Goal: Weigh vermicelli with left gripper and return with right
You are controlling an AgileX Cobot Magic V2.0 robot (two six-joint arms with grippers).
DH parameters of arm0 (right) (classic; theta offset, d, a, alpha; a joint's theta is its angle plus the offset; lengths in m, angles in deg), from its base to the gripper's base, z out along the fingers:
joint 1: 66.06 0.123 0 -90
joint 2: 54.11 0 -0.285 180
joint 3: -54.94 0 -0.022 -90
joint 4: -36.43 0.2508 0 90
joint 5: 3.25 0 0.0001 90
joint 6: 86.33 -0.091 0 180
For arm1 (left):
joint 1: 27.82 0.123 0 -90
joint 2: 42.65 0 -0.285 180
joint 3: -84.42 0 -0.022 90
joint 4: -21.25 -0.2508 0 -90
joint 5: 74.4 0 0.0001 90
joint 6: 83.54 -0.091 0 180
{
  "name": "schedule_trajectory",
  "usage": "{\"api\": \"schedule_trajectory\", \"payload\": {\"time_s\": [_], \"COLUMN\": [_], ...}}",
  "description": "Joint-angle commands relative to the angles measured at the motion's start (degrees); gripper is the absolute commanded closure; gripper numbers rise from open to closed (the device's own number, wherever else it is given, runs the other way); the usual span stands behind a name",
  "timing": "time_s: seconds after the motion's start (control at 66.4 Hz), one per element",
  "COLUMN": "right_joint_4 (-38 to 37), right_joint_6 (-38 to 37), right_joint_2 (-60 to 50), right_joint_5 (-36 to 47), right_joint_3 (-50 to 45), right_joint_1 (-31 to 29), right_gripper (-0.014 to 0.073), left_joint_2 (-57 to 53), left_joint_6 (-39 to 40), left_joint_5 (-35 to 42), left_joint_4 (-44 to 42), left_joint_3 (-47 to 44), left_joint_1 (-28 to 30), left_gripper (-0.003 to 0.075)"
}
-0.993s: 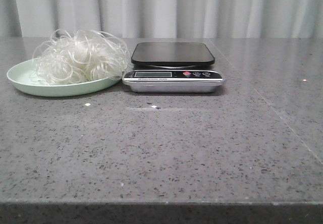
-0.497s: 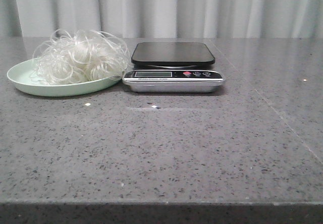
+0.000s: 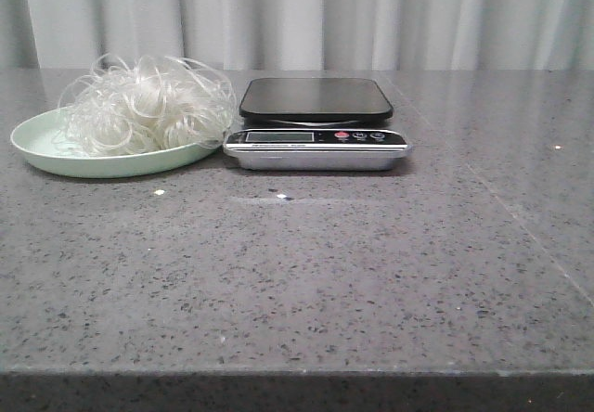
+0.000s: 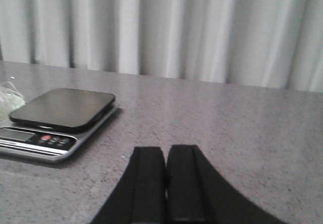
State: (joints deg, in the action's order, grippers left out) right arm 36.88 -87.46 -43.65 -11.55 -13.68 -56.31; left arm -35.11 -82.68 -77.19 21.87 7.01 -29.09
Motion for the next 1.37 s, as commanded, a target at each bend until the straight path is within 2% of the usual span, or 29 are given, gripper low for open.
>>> {"api": "schedule_trajectory", "payload": {"time_s": [0.0,0.196,1.355], "right_joint_4": [-0.8,-0.1,-0.1], "right_joint_6": [0.2,0.2,0.2], "right_joint_2": [0.8,-3.6,-4.2], "right_joint_5": [8.9,16.3,16.2], "right_joint_3": [-3.2,-9.9,-9.8], "right_joint_1": [-4.4,-8.1,-8.3], "right_gripper": [0.0439,0.0439,0.0439], "left_joint_2": [-1.3,-1.3,-1.1], "left_joint_6": [0.7,0.7,0.7], "left_joint_5": [4.7,4.7,4.7], "left_joint_4": [-0.1,-0.1,-0.1], "left_joint_3": [-0.3,-0.3,-0.3], "left_joint_1": [0.1,0.1,0.1], "left_gripper": [0.0594,0.0594,0.0594]}}
